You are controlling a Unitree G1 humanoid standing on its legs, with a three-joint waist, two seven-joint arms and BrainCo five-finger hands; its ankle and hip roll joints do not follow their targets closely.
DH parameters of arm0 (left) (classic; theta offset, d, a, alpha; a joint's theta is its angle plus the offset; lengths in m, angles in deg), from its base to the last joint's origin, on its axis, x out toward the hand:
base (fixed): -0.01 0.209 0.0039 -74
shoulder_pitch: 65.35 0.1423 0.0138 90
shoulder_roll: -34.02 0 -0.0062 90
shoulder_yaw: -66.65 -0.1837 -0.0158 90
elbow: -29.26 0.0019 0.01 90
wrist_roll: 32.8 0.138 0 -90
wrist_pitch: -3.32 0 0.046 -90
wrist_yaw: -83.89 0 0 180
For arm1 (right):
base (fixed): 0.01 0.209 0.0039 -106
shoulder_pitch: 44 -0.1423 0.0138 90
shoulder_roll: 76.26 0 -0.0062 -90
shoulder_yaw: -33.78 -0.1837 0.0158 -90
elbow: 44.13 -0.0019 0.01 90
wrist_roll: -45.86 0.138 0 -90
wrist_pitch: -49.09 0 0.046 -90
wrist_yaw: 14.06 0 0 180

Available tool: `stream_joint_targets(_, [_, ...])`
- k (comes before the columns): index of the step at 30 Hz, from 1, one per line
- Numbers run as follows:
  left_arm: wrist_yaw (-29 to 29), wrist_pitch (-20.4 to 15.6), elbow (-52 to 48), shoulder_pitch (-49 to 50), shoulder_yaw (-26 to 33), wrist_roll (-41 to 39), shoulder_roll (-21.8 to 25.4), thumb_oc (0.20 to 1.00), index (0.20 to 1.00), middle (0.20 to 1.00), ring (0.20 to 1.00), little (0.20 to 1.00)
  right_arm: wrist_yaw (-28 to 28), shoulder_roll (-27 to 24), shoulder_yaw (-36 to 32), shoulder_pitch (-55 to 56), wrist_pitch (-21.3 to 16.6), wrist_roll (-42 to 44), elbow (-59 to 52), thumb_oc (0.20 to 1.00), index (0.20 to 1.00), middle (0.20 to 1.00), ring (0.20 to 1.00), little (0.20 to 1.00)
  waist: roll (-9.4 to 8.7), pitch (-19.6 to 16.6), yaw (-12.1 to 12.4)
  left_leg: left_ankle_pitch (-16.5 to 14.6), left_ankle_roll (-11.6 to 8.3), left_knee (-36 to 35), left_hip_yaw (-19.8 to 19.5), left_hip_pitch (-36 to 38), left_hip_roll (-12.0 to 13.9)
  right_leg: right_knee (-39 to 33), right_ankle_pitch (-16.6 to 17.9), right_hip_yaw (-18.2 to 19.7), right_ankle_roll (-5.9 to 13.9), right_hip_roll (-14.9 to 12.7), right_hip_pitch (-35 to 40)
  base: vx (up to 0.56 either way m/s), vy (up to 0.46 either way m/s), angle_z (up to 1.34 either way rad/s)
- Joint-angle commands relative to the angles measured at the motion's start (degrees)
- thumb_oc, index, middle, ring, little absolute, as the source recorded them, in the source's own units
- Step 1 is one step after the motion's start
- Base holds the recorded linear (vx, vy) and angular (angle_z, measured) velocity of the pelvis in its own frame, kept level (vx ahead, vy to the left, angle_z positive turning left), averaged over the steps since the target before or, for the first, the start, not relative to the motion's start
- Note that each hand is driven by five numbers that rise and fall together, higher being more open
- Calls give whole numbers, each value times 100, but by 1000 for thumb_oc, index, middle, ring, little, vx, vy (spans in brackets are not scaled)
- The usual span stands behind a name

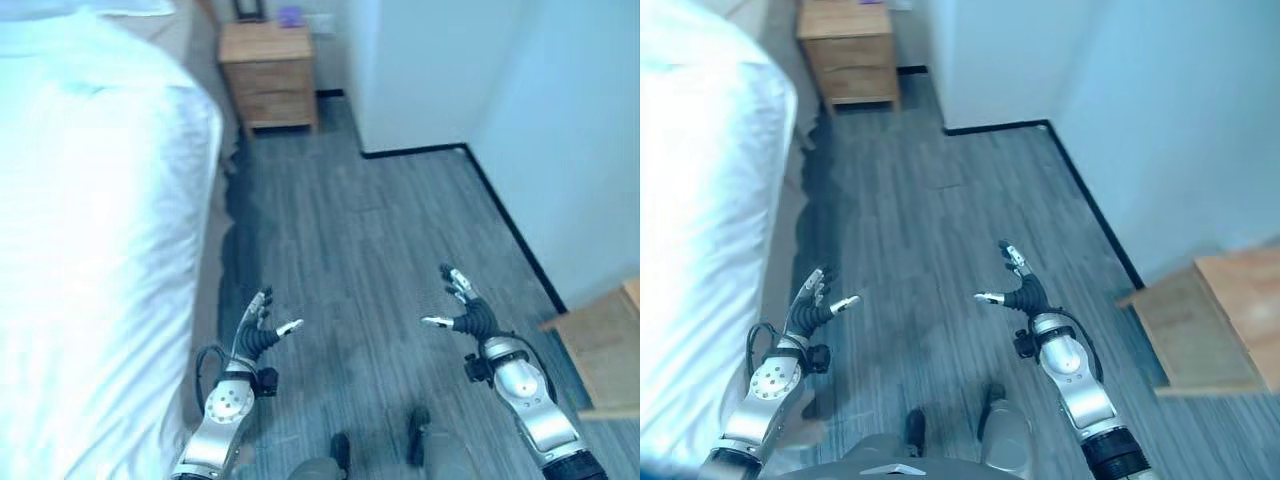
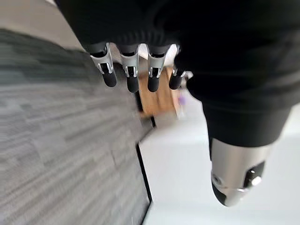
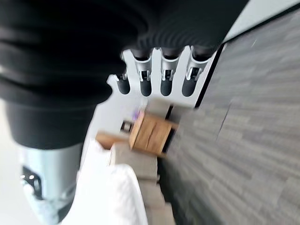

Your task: Making the bed.

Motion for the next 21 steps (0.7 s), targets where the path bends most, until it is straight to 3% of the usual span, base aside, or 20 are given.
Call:
stream_joint_targets(1, [78,-206,-467,17,129,-63,337,1000,1000,1000,1000,1000,-1,187,-208,-290,-235,131,-261,1000,1000,1000,1000,1000,-204,205,-3,-473,-592,-418,482,198,116,-63,-60,-18,-42,47,305,243,-274,91])
stream_joint_targets(2, [-57,-262,-420,25,277,-87,337,1000,1000,1000,1000,1000,27,240,-141,-374,-233,144,-80,1000,1000,1000,1000,1000,-260,191,74,-556,-692,-418,429,311,186,-220,19,-237,-15,-70,357,161,-187,68])
stream_joint_targets(6, [-141,-287,-351,214,413,-263,135,1000,1000,1000,1000,1000,-3,224,-72,-397,-165,132,85,1000,1000,1000,1000,1000,-235,6,84,-721,-722,-313,315,582,323,-278,30,-168,-124,30,609,390,-291,4])
stream_joint_targets(7, [-156,-370,-362,448,504,-717,-154,1000,1000,1000,1000,1000,-50,95,-48,-397,-166,138,273,1000,1000,1000,1000,1000,-34,-103,167,-573,-993,879,385,202,405,-806,-50,-388,-300,100,1211,362,-217,-1])
stream_joint_targets(8, [-156,-369,-363,447,504,-718,-155,1000,1000,1000,1000,1000,-49,93,-48,-402,-170,138,279,1000,1000,1000,1000,1000,-30,-99,156,-595,-997,928,370,175,408,-822,-41,-401,-303,103,1220,378,-311,2])
stream_joint_targets(9, [-193,-388,-391,337,449,-897,-174,1000,1000,1000,1000,1000,49,17,-68,-463,-155,87,309,1000,1000,1000,1000,1000,-53,70,233,-274,-1120,1917,404,-433,374,-952,-55,-572,-401,8,1422,16,-96,16])
stream_joint_targets(10, [-193,-388,-391,336,449,-898,-175,1000,1000,1000,1000,1000,49,17,-68,-463,-156,87,309,1000,1000,1000,1000,1000,-50,65,226,-279,-1120,1930,397,-447,375,-951,-55,-579,-401,10,1417,61,-192,41])
stream_joint_targets(11, [-187,-442,-523,305,454,-1043,-188,1000,1000,1000,1000,1000,120,-34,-130,-437,-174,82,260,1000,1000,1000,1000,1000,-137,149,247,-315,-1062,2129,732,-740,441,-992,-160,-717,-426,-59,1534,66,-121,41])
stream_joint_targets(14, [-110,-417,-670,261,440,-1208,-202,1000,1000,1000,1000,1000,150,-102,-182,-409,-154,51,226,1000,1000,1000,1000,1000,-155,116,220,-483,-985,1605,1097,-779,542,-992,-269,-869,-390,-120,1598,84,-47,38])
stream_joint_targets(16, [-106,-389,-730,280,380,-1134,-232,1000,1000,1000,1000,1000,170,-152,-191,-420,-150,1,223,1000,1000,1000,1000,1000,11,32,207,-232,-942,577,1135,-679,440,-992,-332,-936,-356,9,1699,117,50,42])
stream_joint_targets(21, [-85,-332,-630,263,217,-1007,-268,1000,1000,1000,1000,1000,187,-37,-157,-409,-99,-66,326,1000,1000,1000,1000,1000,92,-80,85,14,-964,-43,1133,-299,423,-955,-388,-948,-374,94,1846,107,71,10])
